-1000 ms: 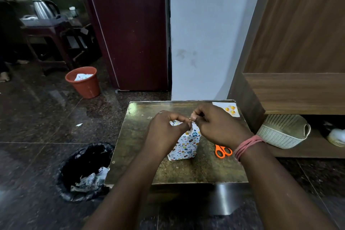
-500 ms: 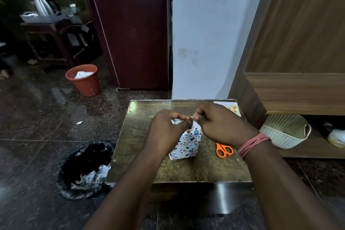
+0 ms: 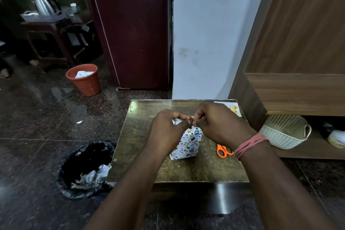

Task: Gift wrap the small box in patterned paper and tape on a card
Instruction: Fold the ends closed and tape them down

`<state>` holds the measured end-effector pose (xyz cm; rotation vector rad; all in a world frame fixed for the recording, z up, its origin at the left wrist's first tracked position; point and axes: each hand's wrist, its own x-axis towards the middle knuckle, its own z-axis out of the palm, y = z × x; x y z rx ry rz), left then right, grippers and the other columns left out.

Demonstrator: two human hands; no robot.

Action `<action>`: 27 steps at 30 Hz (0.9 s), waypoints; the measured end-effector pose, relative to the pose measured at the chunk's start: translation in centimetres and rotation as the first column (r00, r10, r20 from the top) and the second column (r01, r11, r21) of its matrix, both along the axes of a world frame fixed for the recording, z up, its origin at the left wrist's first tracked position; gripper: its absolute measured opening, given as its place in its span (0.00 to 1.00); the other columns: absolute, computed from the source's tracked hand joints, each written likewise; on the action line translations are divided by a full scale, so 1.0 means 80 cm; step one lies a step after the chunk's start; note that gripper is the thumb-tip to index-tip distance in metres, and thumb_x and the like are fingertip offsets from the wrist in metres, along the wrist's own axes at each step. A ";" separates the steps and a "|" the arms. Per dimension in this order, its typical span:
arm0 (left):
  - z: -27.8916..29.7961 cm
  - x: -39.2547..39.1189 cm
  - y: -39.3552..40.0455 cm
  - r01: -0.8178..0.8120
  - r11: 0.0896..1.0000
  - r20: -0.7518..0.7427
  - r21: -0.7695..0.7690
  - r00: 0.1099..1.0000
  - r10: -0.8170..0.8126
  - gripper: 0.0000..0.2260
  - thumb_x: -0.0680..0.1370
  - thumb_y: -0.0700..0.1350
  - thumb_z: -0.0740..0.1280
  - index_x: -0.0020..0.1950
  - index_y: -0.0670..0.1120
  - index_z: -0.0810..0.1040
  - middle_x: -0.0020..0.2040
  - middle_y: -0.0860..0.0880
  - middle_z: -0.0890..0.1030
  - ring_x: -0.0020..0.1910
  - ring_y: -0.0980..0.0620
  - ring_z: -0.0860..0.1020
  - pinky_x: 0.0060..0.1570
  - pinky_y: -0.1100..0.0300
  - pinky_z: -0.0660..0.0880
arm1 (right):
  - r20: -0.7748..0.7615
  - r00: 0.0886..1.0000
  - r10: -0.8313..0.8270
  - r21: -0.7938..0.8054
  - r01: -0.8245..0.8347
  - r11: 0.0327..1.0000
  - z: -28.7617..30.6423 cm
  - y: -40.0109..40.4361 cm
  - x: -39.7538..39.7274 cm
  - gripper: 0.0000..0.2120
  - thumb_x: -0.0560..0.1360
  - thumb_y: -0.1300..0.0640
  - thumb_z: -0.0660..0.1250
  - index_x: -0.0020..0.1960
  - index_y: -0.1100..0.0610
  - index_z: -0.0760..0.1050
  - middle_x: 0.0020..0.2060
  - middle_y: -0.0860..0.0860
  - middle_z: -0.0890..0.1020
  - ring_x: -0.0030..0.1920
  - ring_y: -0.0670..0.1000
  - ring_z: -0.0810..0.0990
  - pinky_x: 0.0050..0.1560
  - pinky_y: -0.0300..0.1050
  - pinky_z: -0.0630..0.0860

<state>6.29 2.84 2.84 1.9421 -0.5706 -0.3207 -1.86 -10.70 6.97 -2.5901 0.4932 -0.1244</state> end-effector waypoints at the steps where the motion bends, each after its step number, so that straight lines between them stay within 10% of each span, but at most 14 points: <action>1: 0.000 0.000 0.000 0.001 1.000 -0.002 -0.003 1.000 -0.001 0.02 0.77 0.49 0.75 0.46 0.52 0.86 0.54 0.56 0.82 0.51 0.60 0.80 0.39 0.69 0.72 | 0.001 1.000 -0.014 0.008 0.014 1.000 -0.001 0.000 0.001 0.06 0.78 0.57 0.70 0.42 0.52 0.81 0.40 0.47 0.82 0.44 0.48 0.80 0.40 0.43 0.73; 4: -0.004 0.002 -0.002 0.007 1.000 -0.023 -0.011 1.000 -0.007 0.02 0.78 0.49 0.75 0.45 0.53 0.86 0.53 0.56 0.84 0.54 0.56 0.81 0.50 0.59 0.75 | 0.015 0.998 -0.055 0.013 0.055 0.998 -0.004 -0.002 0.005 0.06 0.76 0.58 0.73 0.41 0.52 0.81 0.38 0.47 0.82 0.42 0.48 0.80 0.38 0.42 0.71; 11: -0.001 -0.001 0.002 0.019 1.000 -0.021 -0.008 1.000 -0.019 0.05 0.76 0.46 0.76 0.46 0.51 0.81 0.51 0.55 0.83 0.45 0.53 0.82 0.32 0.67 0.73 | -0.012 0.991 -0.131 0.239 0.130 0.962 -0.004 -0.009 0.005 0.06 0.73 0.57 0.77 0.40 0.53 0.81 0.31 0.47 0.81 0.36 0.52 0.83 0.42 0.53 0.84; 18: -0.007 0.006 0.003 0.050 0.996 -0.050 -0.067 0.997 -0.053 0.11 0.73 0.45 0.79 0.48 0.53 0.77 0.47 0.50 0.79 0.41 0.54 0.75 0.36 0.62 0.72 | -0.043 0.982 -0.183 0.498 0.179 0.849 -0.014 -0.023 0.009 0.19 0.70 0.62 0.79 0.54 0.52 0.73 0.34 0.56 0.81 0.29 0.55 0.81 0.42 0.63 0.82; 27: -0.004 0.002 0.004 0.056 0.996 -0.065 -0.070 0.996 -0.060 0.12 0.73 0.44 0.79 0.50 0.50 0.78 0.49 0.49 0.81 0.40 0.57 0.75 0.38 0.60 0.69 | -0.233 0.930 -0.283 0.880 0.326 0.346 -0.039 -0.029 0.011 0.11 0.74 0.70 0.70 0.50 0.56 0.77 0.33 0.54 0.76 0.28 0.49 0.69 0.26 0.40 0.67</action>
